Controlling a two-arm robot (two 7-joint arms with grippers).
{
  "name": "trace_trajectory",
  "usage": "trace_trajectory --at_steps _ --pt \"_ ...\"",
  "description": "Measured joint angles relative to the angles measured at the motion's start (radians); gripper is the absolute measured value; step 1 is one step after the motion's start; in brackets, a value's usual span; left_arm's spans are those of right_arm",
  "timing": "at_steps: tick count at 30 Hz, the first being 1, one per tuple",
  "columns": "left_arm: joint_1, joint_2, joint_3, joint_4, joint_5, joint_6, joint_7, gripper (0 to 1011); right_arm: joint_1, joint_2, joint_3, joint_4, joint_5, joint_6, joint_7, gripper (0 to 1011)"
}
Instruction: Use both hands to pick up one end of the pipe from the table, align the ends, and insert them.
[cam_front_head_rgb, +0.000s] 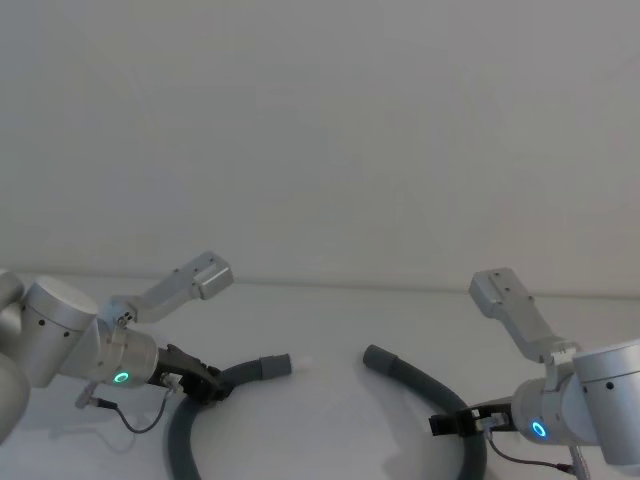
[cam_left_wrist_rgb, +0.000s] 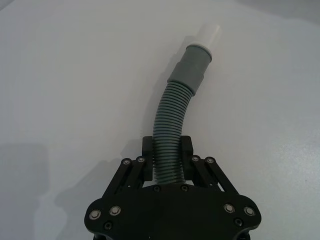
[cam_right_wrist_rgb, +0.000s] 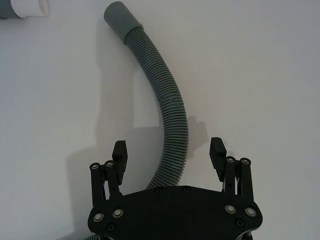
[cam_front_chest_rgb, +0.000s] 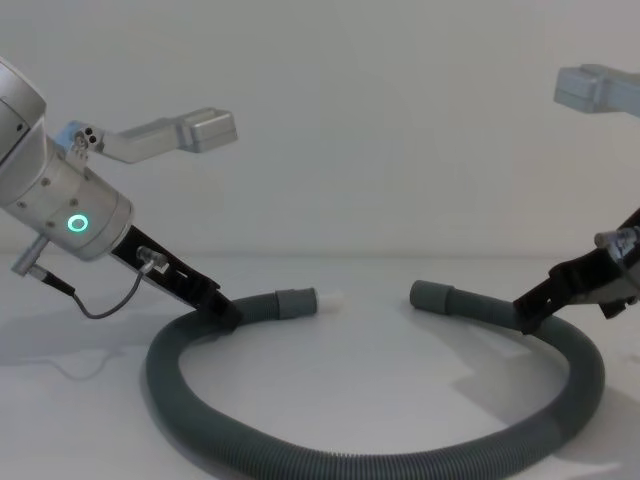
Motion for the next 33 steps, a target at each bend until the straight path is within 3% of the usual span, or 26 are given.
trace_trajectory --at_steps 6,16,33 --pt "0.0 0.0 0.0 0.0 0.0 0.0 0.0 290 -0.001 -0.003 0.003 0.001 0.0 0.001 -0.004 1003" --pt "0.0 0.0 0.0 0.0 0.0 0.0 0.0 290 -0.032 -0.052 0.051 0.013 -0.009 0.002 -0.056 1003" --pt "0.0 0.0 0.0 0.0 0.0 0.0 0.0 290 -0.027 -0.068 0.071 0.021 -0.011 -0.01 -0.053 1003"
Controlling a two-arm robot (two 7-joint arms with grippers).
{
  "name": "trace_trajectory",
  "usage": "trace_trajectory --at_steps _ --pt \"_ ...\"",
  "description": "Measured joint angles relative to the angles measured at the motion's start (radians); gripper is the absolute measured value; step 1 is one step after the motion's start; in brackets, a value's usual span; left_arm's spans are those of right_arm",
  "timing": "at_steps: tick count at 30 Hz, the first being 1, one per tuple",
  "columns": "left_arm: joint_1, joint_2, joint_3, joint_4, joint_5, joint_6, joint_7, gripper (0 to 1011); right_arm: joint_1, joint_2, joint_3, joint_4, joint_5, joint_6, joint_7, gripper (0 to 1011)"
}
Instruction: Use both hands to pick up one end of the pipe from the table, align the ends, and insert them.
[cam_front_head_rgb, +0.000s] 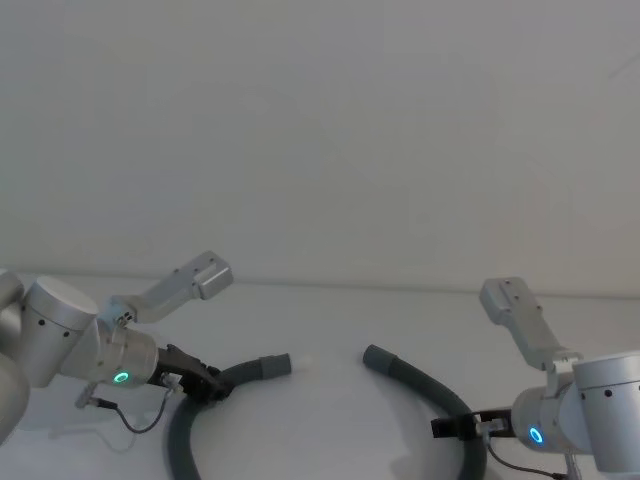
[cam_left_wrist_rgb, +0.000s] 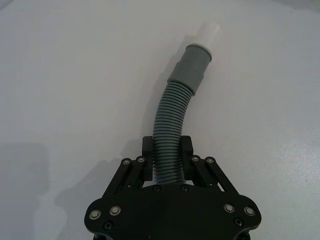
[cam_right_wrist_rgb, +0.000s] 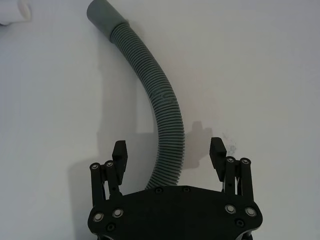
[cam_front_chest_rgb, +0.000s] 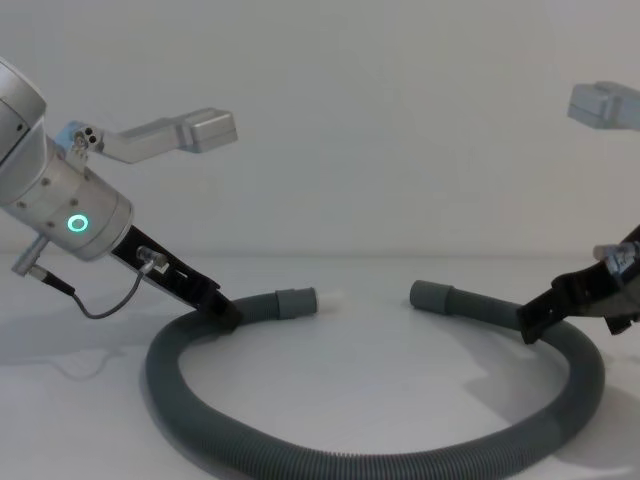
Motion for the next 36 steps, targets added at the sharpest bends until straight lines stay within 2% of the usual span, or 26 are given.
trace_trajectory --at_steps 5,10,21,24,26,28,30,33,34,36 --pt "0.0 0.0 0.0 0.0 0.0 0.0 0.0 290 0.004 -0.007 0.006 0.004 -0.002 0.0 -0.003 1003" --pt "0.0 0.0 0.0 0.0 0.0 0.0 0.0 290 0.007 -0.012 0.01 0.007 -0.003 0.0 -0.004 891" --pt "0.0 0.0 0.0 0.0 0.0 0.0 0.0 290 0.01 -0.017 0.014 0.011 -0.005 0.0 -0.007 566" --pt "0.0 0.0 0.0 0.0 0.0 0.0 0.0 290 0.011 -0.018 0.015 0.011 -0.005 0.001 -0.007 441" --pt "0.0 0.0 0.0 0.0 0.0 0.0 0.0 290 0.011 -0.018 0.016 0.011 -0.005 0.001 -0.008 404" --pt "0.0 0.0 0.0 0.0 0.0 0.0 0.0 290 0.011 -0.019 0.016 0.011 -0.005 0.001 -0.008 311" --pt "0.0 0.0 0.0 0.0 0.0 0.0 0.0 290 0.011 -0.019 0.016 0.011 -0.005 0.001 -0.008 272" --pt "0.0 0.0 0.0 0.0 0.0 0.0 0.0 290 0.011 -0.019 0.017 0.012 -0.006 0.001 -0.009 155" --pt "0.0 0.0 0.0 0.0 0.0 0.0 0.0 290 0.011 -0.019 0.017 0.012 -0.006 0.001 -0.009 155" --pt "0.0 0.0 0.0 0.0 0.0 0.0 0.0 290 0.012 -0.019 0.017 0.012 -0.006 0.001 -0.009 75"
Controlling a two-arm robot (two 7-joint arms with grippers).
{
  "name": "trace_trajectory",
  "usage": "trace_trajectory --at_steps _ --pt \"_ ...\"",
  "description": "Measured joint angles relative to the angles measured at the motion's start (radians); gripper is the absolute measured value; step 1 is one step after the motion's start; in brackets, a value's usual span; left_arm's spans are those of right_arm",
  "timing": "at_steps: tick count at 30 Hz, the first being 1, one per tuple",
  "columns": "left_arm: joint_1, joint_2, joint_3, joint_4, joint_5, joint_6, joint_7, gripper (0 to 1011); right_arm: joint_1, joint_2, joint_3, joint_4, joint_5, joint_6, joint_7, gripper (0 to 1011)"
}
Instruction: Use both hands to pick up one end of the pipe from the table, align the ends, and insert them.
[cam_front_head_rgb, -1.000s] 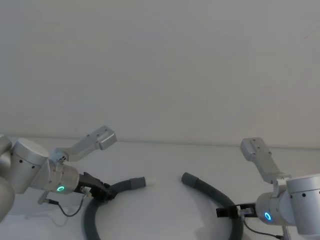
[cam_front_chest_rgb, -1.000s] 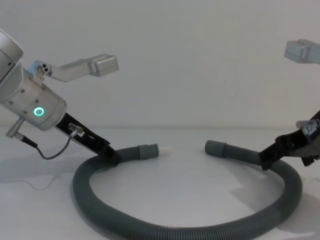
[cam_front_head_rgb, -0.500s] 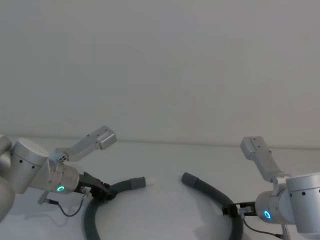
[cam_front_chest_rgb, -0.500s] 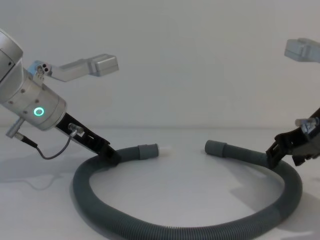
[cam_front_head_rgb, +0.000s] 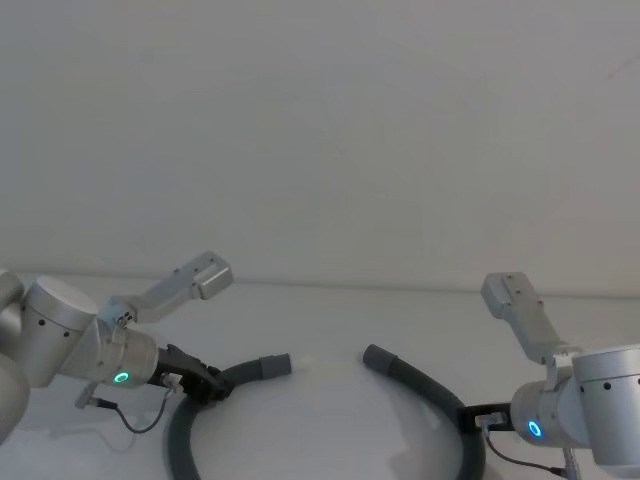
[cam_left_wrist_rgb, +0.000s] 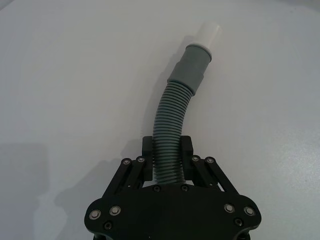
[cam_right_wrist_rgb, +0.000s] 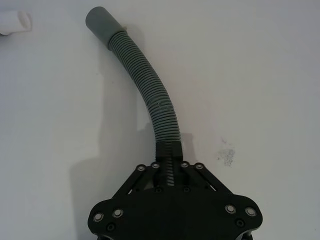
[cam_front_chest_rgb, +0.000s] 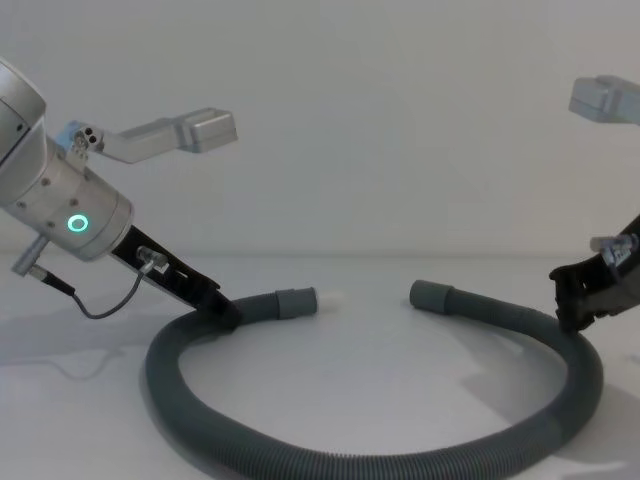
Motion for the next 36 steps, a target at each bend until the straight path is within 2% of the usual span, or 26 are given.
trace_trajectory --at_steps 3,6,9,17,20,23,24,27,28,36 --pt "0.0 0.0 0.0 0.0 0.0 0.0 0.0 290 0.0 0.0 0.0 0.0 0.0 0.0 0.0 0" --pt "0.0 0.0 0.0 0.0 0.0 0.0 0.0 290 0.0 -0.001 0.001 0.0 0.0 0.0 0.0 2" --pt "0.0 0.0 0.0 0.0 0.0 0.0 0.0 290 0.001 -0.001 0.001 0.0 0.0 0.0 0.0 49" --pt "0.0 0.0 0.0 0.0 0.0 0.0 0.0 290 0.001 -0.001 0.001 0.0 0.0 0.0 0.0 260" --pt "0.0 0.0 0.0 0.0 0.0 0.0 0.0 290 0.001 -0.001 0.001 0.0 0.0 0.0 0.0 402" --pt "0.0 0.0 0.0 0.0 0.0 0.0 0.0 290 0.001 -0.001 0.001 0.0 0.0 0.0 0.0 484" --pt "0.0 0.0 0.0 0.0 0.0 0.0 0.0 290 0.001 -0.001 0.001 0.0 0.0 0.0 0.0 484" --pt "0.0 0.0 0.0 0.0 0.0 0.0 0.0 290 0.001 -0.001 0.001 0.0 0.0 0.0 0.0 624" --pt "0.0 0.0 0.0 0.0 0.0 0.0 0.0 290 0.001 -0.001 0.001 0.0 0.0 0.0 0.0 624" --pt "0.0 0.0 0.0 0.0 0.0 0.0 0.0 290 0.001 -0.001 0.001 0.0 0.0 0.0 0.0 863"
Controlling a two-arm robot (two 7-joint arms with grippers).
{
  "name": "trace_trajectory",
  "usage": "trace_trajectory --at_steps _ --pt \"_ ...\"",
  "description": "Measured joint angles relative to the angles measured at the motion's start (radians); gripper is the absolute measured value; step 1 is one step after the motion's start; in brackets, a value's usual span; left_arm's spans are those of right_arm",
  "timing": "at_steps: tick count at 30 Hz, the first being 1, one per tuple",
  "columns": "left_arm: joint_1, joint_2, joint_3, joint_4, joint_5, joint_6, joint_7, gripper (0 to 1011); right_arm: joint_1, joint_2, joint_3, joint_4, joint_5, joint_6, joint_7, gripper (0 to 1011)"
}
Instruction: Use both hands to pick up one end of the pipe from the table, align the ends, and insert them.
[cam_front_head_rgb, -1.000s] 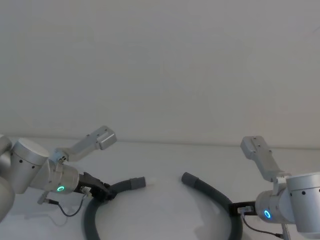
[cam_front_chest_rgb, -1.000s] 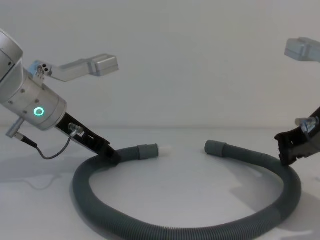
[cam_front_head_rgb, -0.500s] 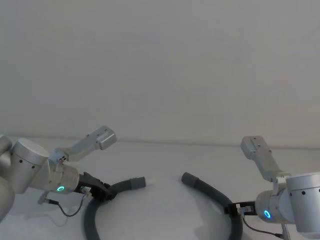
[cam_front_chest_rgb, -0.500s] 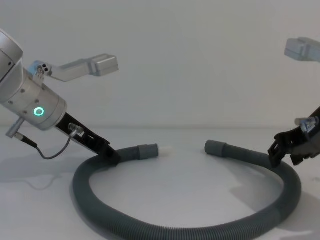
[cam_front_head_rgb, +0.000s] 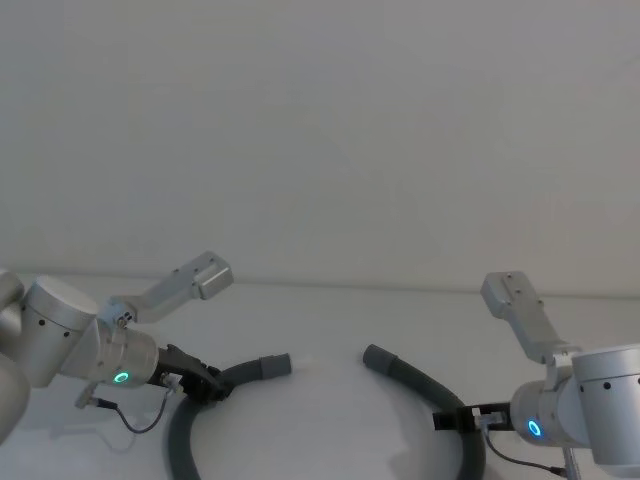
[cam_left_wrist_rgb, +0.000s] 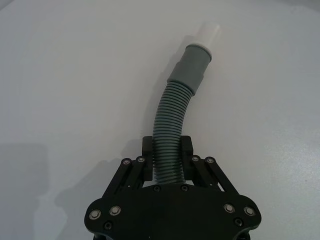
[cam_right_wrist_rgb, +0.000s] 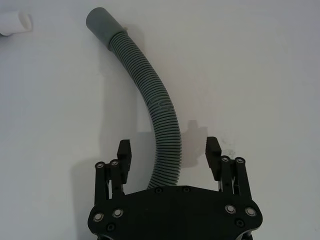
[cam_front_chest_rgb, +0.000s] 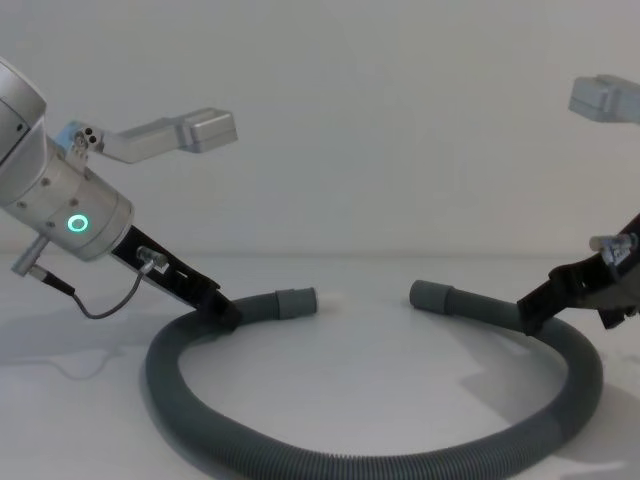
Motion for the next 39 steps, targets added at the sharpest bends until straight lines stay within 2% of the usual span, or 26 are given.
trace_trajectory --at_steps 4,6,39 --pt "0.0 0.0 0.0 0.0 0.0 0.0 0.0 290 0.0 -0.001 0.0 0.001 0.0 -0.002 0.0 986" --pt "0.0 0.0 0.0 0.0 0.0 0.0 0.0 290 0.0 -0.002 0.001 0.003 -0.001 -0.003 0.0 1000" --pt "0.0 0.0 0.0 0.0 0.0 0.0 0.0 290 -0.007 -0.027 0.018 0.05 -0.037 -0.037 -0.019 1000"
